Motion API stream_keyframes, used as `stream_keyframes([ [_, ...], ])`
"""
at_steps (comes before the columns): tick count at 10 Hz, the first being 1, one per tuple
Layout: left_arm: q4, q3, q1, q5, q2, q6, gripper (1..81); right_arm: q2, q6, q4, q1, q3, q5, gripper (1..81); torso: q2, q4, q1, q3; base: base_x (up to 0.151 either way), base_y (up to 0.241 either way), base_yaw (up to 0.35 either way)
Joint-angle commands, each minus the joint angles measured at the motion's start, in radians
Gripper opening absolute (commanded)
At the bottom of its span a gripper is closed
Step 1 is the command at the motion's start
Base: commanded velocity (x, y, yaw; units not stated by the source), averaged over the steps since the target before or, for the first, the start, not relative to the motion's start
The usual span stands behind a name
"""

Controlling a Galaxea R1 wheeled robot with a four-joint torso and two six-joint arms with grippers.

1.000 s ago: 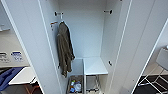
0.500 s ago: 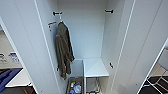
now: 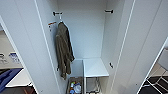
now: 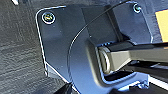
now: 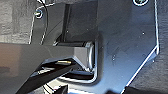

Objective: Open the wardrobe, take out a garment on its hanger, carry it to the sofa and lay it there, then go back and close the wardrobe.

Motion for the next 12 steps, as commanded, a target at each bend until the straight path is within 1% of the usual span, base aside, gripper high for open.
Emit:
stream_keyframes([
  [1, -0.030, -0.007, 0.011, 0.042, -0.018, -0.068, 81.1, 0.011, -0.002, -0.001, 0.035, 0.014, -0.048, 81.1, 0.000, 0.000, 0.000, 0.000, 0.000, 0.000, 0.000],
  [2, -0.060, -0.007, 0.025, 0.053, -0.005, -0.053, 81.1, 0.011, -0.002, 0.002, 0.039, 0.014, -0.050, 81.1, 0.000, 0.000, 0.000, 0.000, 0.000, 0.000, 0.000],
  [3, -0.179, -0.007, 0.042, 0.059, 0.006, 0.034, 81.1, 0.014, -0.004, 0.005, 0.044, 0.015, -0.050, 81.1, 0.000, 0.000, 0.000, 0.000, 0.000, 0.000, 0.000],
  [4, -0.415, -0.010, 0.045, 0.062, 0.019, 0.275, 81.1, 0.016, -0.005, 0.005, 0.049, 0.014, -0.050, 81.1, 0.000, 0.000, 0.000, 0.000, 0.000, 0.000, 0.000],
  [5, -0.611, -0.007, 0.047, 0.090, 0.025, 0.461, 81.1, 0.016, -0.005, 0.005, 0.052, 0.012, -0.051, 81.1, 0.000, 0.000, 0.000, 0.000, 0.000, 0.000, 0.000],
  [6, -0.872, -0.007, 0.041, 0.123, 0.038, 0.714, 81.1, 0.011, -0.007, -0.004, 0.050, 0.015, -0.051, 81.1, 0.000, 0.000, 0.000, 0.000, 0.000, 0.000, 0.000],
  [7, -0.635, -0.002, 0.047, 0.130, 0.035, 0.533, 81.1, 0.011, -0.005, -0.003, 0.049, 0.015, -0.051, 81.1, 0.000, 0.000, 0.000, 0.000, 0.000, 0.000, 0.000],
  [8, -1.116, 0.020, 0.007, 0.241, 0.049, 1.074, 81.1, 0.005, -0.005, -0.001, 0.046, 0.015, -0.050, 81.1, 0.000, 0.000, 0.000, 0.000, 0.000, 0.000, 0.000],
  [9, -1.280, 0.054, -0.005, 0.252, 0.036, 1.202, 81.1, -0.003, -0.005, -0.002, 0.038, 0.021, -0.036, 81.1, 0.000, 0.000, 0.000, 0.000, 0.000, 0.000, 0.000],
  [10, -1.404, 0.093, -0.018, 0.272, 0.022, 1.347, 81.1, -0.018, -0.007, -0.004, 0.036, 0.047, -0.033, 81.1, 0.000, 0.000, 0.000, 0.000, 0.000, 0.000, 0.000],
  [11, -1.437, 0.124, -0.018, 0.297, 0.014, 1.397, 81.1, -0.051, -0.007, -0.004, 0.033, 0.105, -0.031, 81.1, 0.000, 0.000, 0.000, 0.000, 0.000, 0.000, 0.000],
  [12, -1.447, 0.130, -0.018, 0.297, 0.003, 1.392, 81.1, -0.099, -0.007, -0.006, 0.030, 0.177, -0.021, 81.1, 0.000, 0.000, 0.000, 0.000, 0.000, 0.000, 0.000],
])
